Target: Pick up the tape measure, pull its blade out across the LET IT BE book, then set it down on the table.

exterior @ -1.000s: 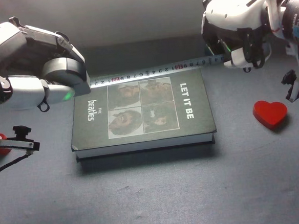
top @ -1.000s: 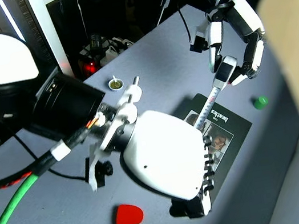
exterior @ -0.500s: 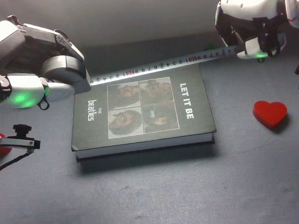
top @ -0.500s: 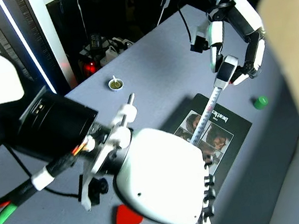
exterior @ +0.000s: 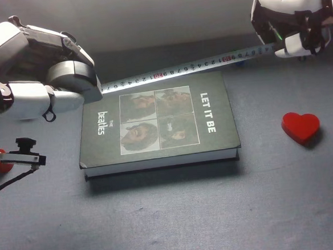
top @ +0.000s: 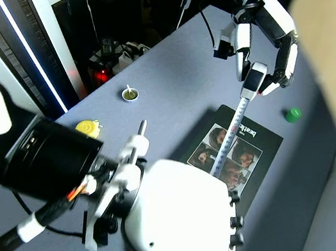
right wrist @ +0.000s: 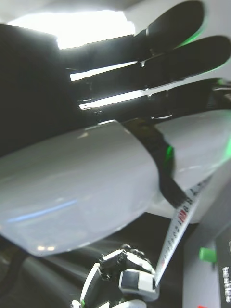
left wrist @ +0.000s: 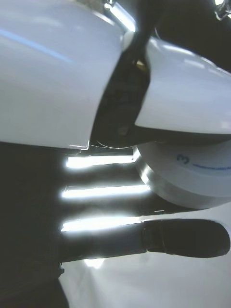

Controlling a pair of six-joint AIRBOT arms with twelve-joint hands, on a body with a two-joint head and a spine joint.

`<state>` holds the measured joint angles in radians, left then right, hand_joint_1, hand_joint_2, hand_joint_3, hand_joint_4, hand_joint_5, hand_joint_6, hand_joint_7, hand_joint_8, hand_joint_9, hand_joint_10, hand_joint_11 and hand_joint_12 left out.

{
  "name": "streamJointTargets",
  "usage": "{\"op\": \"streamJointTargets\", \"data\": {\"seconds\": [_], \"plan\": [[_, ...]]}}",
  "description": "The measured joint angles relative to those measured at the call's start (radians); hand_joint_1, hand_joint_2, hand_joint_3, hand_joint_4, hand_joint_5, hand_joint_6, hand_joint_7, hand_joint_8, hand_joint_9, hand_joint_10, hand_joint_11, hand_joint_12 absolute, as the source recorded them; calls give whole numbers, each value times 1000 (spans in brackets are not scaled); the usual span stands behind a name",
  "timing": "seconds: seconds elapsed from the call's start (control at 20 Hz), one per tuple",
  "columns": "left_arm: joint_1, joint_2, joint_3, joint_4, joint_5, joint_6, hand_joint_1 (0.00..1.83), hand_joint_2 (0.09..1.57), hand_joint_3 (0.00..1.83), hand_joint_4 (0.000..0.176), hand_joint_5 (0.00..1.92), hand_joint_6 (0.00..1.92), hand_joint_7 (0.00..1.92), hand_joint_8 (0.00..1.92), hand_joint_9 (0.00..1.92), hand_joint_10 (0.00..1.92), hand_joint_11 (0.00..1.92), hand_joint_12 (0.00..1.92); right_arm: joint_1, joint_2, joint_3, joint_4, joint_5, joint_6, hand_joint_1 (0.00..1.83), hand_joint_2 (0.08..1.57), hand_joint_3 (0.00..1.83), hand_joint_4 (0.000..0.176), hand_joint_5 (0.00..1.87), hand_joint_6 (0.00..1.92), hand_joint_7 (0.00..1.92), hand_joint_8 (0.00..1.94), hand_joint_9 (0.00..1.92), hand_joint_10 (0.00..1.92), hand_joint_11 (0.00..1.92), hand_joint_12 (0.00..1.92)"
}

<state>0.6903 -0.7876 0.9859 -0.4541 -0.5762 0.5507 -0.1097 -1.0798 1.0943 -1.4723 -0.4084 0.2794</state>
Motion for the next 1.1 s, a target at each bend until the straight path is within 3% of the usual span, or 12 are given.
{"op": "streamJointTargets", "data": {"seconds": [0.65,0.7,0.75,0.8,0.9,1.05,1.1], "plan": [[0,0,0,-6,0,4,1380,1104,0,0,948,839,1045,878,916,1303,893,1191,0,4,-3,-3,2,-3,1225,1133,0,0,857,1071,1052,996,1004,720,821,1278],[0,0,0,-6,0,4,1378,1108,0,0,935,855,1049,881,893,1325,885,1212,0,4,-5,-3,0,-4,1061,1202,0,0,797,1256,897,503,866,484,607,1125],[0,0,0,-6,1,4,1379,1109,0,0,930,856,1041,887,906,1319,889,1214,0,4,-5,-3,-4,-5,932,1158,0,0,660,534,811,215,762,310,473,1045],[0,0,0,-5,0,6,1378,1108,0,0,942,841,1032,898,910,1319,908,1219,0,5,-6,-6,-9,-11,758,1126,0,0,488,44,554,11,550,41,219,913],[11,3,4,-4,3,9,1379,1105,0,0,948,826,1046,884,910,1316,919,1212,-6,14,-9,-18,-38,-19,564,1074,0,0,297,0,288,0,281,0,3,796],[15,4,4,3,14,-3,1379,1104,0,0,960,820,1038,889,915,1308,903,1205,-14,20,-29,-22,-64,-23,442,1069,0,0,226,0,220,0,207,0,0,739],[19,4,4,20,9,-27,1379,1103,0,0,954,822,1036,892,923,1299,908,1206,-14,20,-41,-16,-63,-23,410,1049,0,0,154,0,155,3,149,0,0,620]]}}
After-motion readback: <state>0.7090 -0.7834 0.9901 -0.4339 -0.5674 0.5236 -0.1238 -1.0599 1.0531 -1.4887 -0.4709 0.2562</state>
